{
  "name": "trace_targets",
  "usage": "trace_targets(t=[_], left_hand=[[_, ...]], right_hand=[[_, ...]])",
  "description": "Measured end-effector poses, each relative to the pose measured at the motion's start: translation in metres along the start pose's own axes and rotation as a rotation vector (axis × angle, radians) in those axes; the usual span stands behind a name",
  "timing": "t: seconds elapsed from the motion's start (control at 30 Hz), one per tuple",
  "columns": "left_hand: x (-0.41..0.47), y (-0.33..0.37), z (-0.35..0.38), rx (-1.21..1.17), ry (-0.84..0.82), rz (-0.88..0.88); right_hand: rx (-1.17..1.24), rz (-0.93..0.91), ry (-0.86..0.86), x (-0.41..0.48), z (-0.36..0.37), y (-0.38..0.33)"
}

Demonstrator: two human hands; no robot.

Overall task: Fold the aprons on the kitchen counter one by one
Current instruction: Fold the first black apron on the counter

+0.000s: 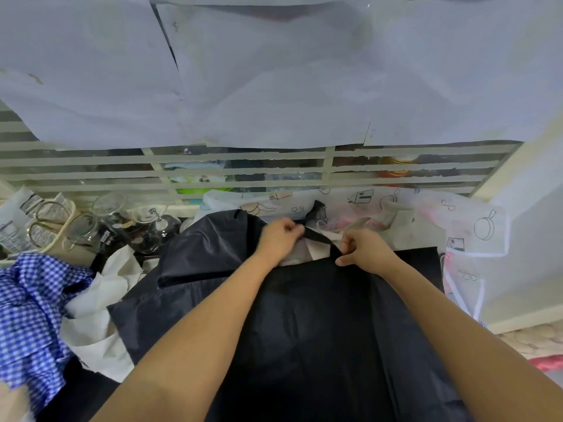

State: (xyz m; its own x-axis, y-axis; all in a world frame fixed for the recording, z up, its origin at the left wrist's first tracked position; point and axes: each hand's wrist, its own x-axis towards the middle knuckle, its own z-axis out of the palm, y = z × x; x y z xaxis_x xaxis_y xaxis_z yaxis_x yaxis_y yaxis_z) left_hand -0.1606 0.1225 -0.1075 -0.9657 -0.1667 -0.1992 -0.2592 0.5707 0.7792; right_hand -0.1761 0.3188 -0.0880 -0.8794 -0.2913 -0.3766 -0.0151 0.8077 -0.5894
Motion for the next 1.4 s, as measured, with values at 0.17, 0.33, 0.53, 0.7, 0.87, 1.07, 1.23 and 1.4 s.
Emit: trace_targets(t=[0.17, 0.33, 0.53, 0.7, 0.87, 1.07, 1.23, 1.4], left_hand=[[0.025, 0.031, -0.051, -0.421, 0.469, -0.076], [-0.034, 0.047, -0.025, -0.124, 0.309, 0.278], [-0.148, -0.060, 0.058, 0.736, 0.023, 0.444], [-0.157, -0.117, 0.056, 0.825, -0.100, 0.388], [-0.161, -0.127, 0.047, 0.746, -0.134, 0.415], [-0.239, -0.143, 0.046, 0.738, -0.191, 0.721], [-0.295, -0.186, 0.047, 0.999, -0.368, 0.377], [-0.318, -0.208, 0.028, 1.006, -0.270, 0.237]], right_hand=[[-0.026, 0.008, 0.126, 0.007, -0.023, 0.015], [-0.038, -0.065, 0.185, 0.021, -0.035, -0.003], [-0.410, -0.165, 0.377, 0.025, -0.020, -0.010], [-0.429, -0.658, 0.365, -0.053, 0.063, 0.011], [-0.558, -0.672, -0.125, -0.148, 0.128, 0.064], [-0.666, -0.490, -0.270, -0.198, 0.157, 0.106], [-0.779, -0.329, -0.113, -0.212, 0.186, 0.109], [-0.824, -0.457, 0.016, -0.230, 0.201, 0.091]])
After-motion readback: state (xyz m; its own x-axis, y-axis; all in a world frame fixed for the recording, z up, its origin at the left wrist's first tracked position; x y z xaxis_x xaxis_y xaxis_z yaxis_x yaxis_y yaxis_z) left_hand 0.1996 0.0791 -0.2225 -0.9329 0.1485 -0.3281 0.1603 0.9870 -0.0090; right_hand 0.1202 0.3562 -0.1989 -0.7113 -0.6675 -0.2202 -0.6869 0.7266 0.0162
